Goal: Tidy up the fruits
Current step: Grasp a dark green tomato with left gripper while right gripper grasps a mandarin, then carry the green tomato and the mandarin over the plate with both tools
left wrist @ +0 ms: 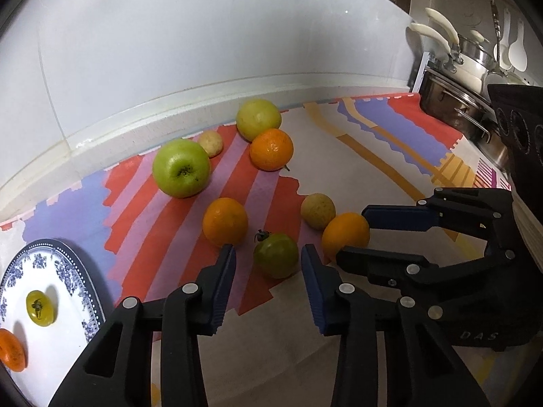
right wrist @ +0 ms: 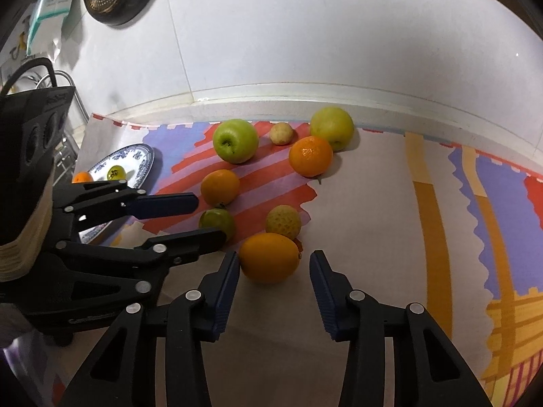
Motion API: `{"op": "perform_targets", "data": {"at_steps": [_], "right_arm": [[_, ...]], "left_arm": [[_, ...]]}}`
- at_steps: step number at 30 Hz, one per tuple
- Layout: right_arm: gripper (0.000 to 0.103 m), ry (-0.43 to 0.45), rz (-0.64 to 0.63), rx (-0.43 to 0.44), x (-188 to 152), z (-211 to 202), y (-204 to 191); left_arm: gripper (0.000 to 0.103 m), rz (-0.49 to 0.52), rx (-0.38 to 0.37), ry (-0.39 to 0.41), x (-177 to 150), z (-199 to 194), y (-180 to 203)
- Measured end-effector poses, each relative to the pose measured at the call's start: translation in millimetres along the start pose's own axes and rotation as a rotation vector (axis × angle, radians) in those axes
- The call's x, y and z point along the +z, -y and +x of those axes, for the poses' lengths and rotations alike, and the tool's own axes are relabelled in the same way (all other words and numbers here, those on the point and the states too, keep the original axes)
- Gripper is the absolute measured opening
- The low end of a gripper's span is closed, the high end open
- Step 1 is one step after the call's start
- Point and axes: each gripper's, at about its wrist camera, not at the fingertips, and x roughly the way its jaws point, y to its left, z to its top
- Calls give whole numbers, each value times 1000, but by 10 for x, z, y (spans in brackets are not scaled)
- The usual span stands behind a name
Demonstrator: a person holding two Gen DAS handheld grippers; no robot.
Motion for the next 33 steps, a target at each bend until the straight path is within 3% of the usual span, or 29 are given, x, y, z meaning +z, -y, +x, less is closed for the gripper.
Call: {"op": "perform_targets", "data": {"at_steps": [6, 15, 33], "right_arm": [[39, -10, 11, 29, 5, 32, 1], [38, 1, 28, 28, -14, -17, 2], [38, 89, -6, 27, 112, -466, -227]], "left_arm": [[29, -3, -15, -18, 8, 43, 17], [29, -27, -9, -1, -28, -61, 32], [29, -91, 70, 109, -56, -736, 27]]}}
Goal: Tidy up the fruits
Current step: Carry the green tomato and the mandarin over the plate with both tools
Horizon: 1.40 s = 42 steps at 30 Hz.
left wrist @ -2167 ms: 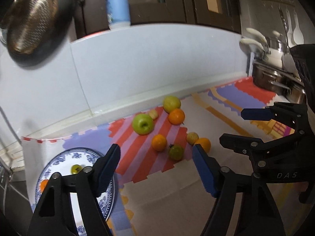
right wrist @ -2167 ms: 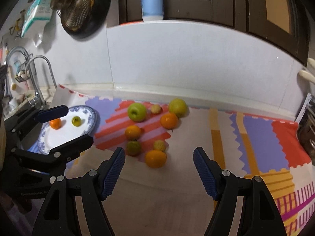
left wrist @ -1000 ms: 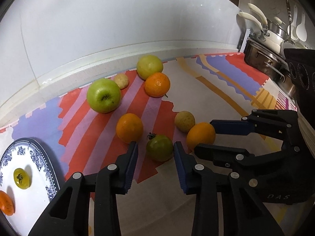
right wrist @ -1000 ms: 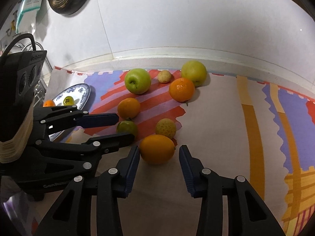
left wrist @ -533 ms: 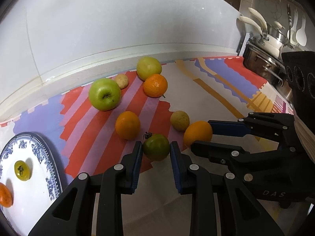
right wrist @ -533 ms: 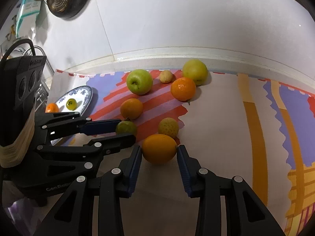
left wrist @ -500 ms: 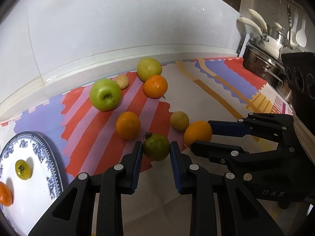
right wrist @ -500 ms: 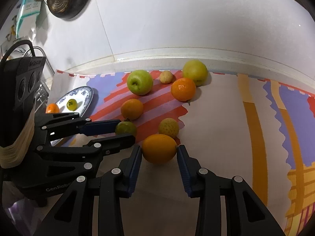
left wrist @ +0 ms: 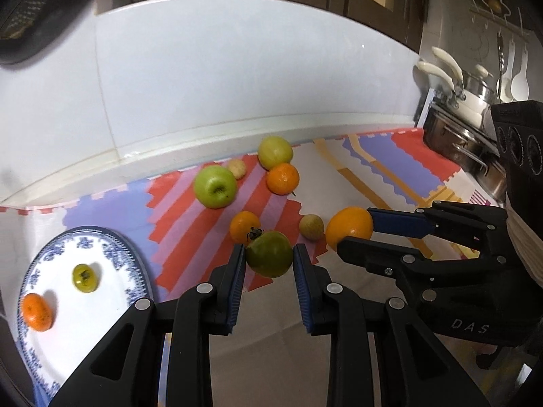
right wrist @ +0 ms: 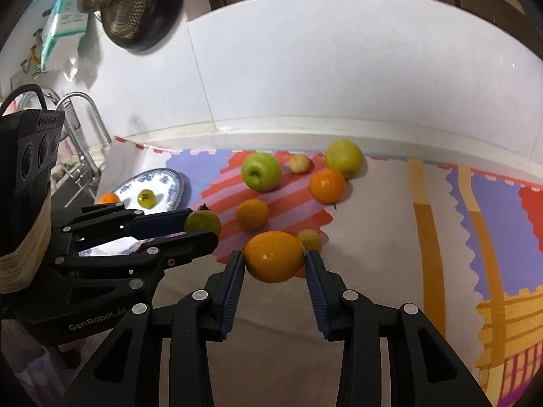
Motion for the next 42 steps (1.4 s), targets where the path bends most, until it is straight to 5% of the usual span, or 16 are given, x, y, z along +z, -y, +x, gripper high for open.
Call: {"op": "perform_targets", "data": {"at_steps": [22, 42], "right_arm": [[38, 129, -133, 142, 383, -248, -796], [38, 62, -238, 297, 574, 412, -1546]], "left_arm": [[29, -130, 229, 160, -101, -990, -499], [29, -254, 407, 105, -487, -1118, -1228]]}}
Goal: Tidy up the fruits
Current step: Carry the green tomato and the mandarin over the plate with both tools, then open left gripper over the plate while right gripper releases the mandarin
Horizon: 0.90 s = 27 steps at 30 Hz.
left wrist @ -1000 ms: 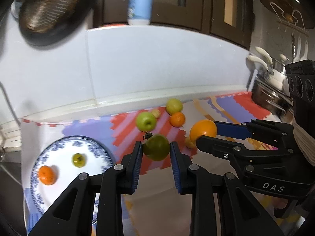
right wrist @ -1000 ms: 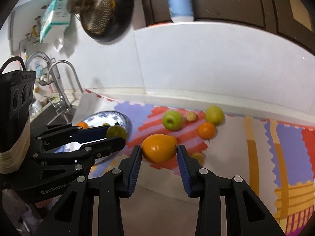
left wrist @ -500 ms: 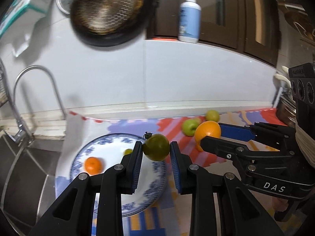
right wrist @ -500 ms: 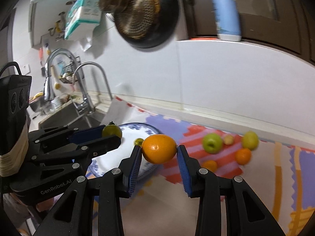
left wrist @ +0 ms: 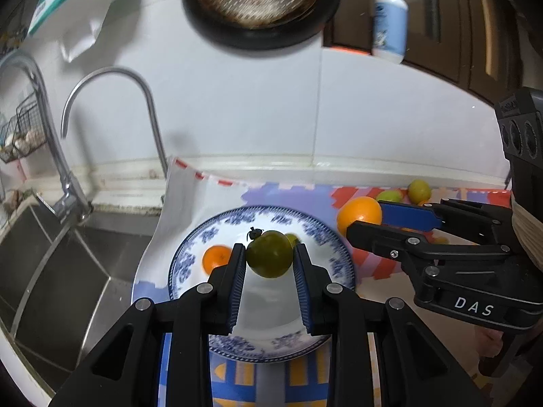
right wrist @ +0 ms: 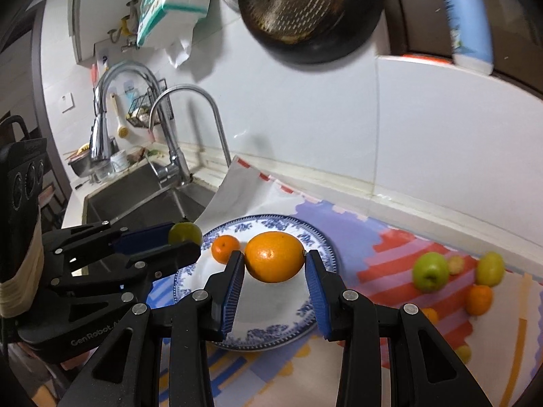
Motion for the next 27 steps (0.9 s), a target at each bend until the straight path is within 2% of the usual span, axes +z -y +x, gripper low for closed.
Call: {"op": "perform_targets", "data": {"at_steps": [12, 27], "right_arm": [[38, -151, -30, 30, -195, 689, -73], [38, -231, -6, 19, -346, 993, 30]], "left_arm": [[29, -38, 35, -120, -262, 421, -234], [29, -40, 39, -183, -374, 688, -270]]}}
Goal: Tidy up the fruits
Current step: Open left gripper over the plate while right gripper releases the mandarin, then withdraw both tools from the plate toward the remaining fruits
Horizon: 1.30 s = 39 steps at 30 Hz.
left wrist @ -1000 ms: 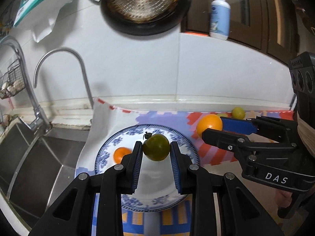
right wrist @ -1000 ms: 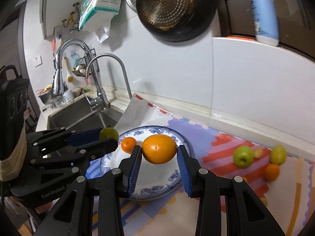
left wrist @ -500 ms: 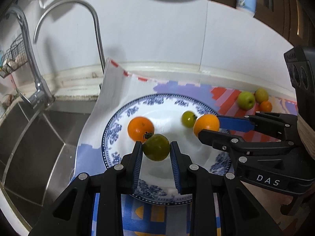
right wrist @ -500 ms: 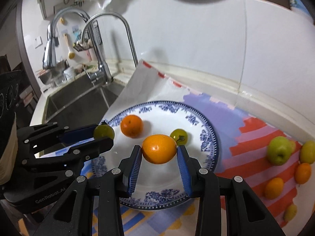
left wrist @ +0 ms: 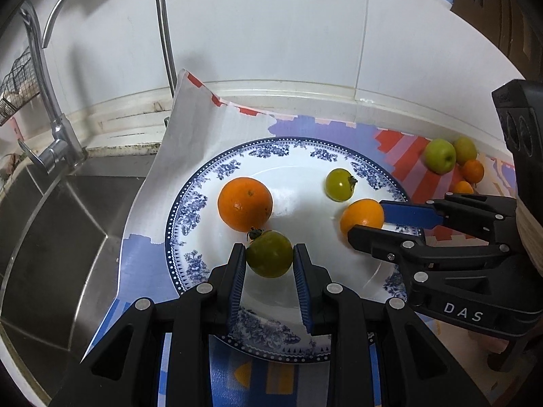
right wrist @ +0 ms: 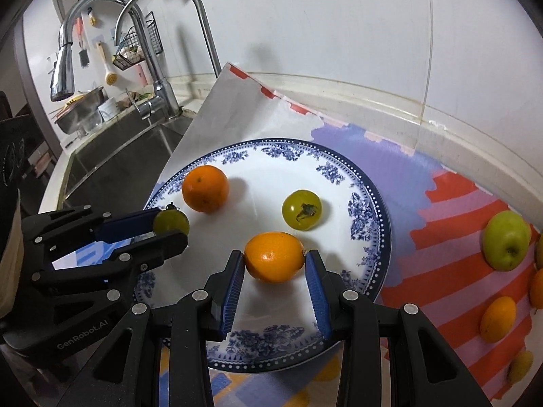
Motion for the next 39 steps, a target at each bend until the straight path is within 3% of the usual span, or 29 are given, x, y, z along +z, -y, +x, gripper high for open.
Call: {"op": "perform_targets", "data": {"at_steps": [5, 10, 14, 28, 36, 39], "right_arm": [[38, -2, -1, -4, -6, -7, 9], [42, 2, 9, -7, 3, -29, 4], [46, 30, 12, -20, 20, -154, -7], [46, 193, 44, -144, -65, -1136, 6], [46, 250, 98, -218, -231, -1636, 119], [54, 269, 120, -245, -298, -1788, 171]], "left_arm": [[29, -4, 4, -10, -5, 34, -19], [41, -11, 18, 18, 32, -73, -30], [44, -5, 34, 59, 66, -260, 0], [67, 48, -7, 248, 190, -1018, 405], [77, 87, -48, 301, 213, -1278, 707], [80, 106, -69, 320, 227, -1347, 821]]}}
